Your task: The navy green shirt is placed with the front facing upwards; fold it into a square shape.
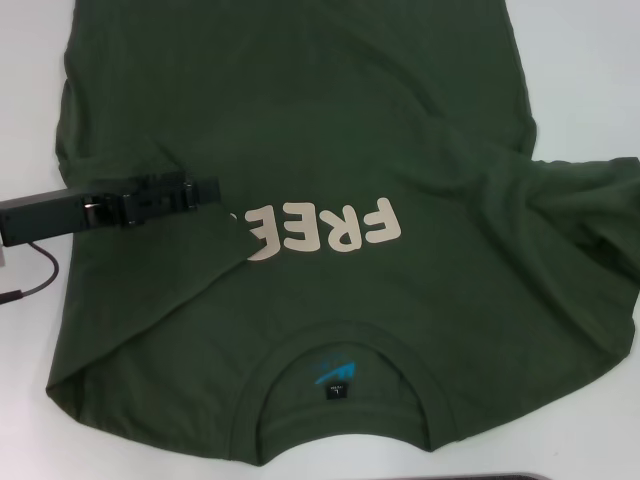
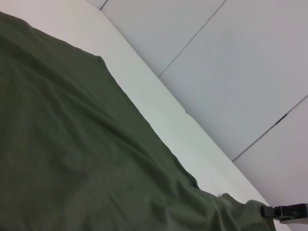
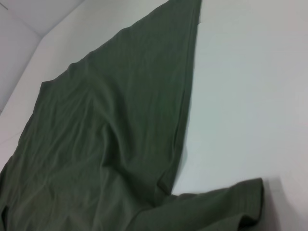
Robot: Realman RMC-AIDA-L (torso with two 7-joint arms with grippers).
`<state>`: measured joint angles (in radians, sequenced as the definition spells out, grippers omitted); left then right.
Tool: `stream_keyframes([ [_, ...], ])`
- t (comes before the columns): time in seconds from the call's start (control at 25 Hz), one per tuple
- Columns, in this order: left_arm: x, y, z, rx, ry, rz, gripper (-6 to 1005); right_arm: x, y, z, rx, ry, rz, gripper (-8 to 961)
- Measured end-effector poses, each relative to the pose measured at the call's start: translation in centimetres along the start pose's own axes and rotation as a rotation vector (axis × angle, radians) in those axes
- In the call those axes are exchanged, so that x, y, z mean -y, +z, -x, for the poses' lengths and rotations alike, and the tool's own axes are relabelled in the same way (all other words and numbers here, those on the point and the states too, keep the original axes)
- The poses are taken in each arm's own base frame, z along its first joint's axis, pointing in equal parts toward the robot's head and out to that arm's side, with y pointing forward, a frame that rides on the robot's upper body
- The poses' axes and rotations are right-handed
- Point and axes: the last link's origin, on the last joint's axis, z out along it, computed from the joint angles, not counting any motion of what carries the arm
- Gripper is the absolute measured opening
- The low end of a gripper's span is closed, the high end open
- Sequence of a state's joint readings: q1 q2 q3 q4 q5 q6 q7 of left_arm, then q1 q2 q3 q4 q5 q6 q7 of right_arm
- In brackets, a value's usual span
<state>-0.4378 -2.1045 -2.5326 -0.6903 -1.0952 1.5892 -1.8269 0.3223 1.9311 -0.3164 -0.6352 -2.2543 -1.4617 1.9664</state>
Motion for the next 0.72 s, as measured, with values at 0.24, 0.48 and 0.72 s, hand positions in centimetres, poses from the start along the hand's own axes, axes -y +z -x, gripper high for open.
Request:
stream_keyframes([
  [0.24,0.0,0.1,0.0,0.002,-0.004,0.004,878,0.4,-0.7,0.2,0.017,0.006,-0.014,15],
  [0.48,-0.1,0.1,0.0,0.003,-0.005,0.01,878,0.8,-1.5,0.6,0.036,0.011,-0.03,14],
  [0.72,-0.1,0.0,0.2,0.007,-0.008,0.009,878,0.7,-1.6,1.0,0.036,0.003,-0.027,15],
])
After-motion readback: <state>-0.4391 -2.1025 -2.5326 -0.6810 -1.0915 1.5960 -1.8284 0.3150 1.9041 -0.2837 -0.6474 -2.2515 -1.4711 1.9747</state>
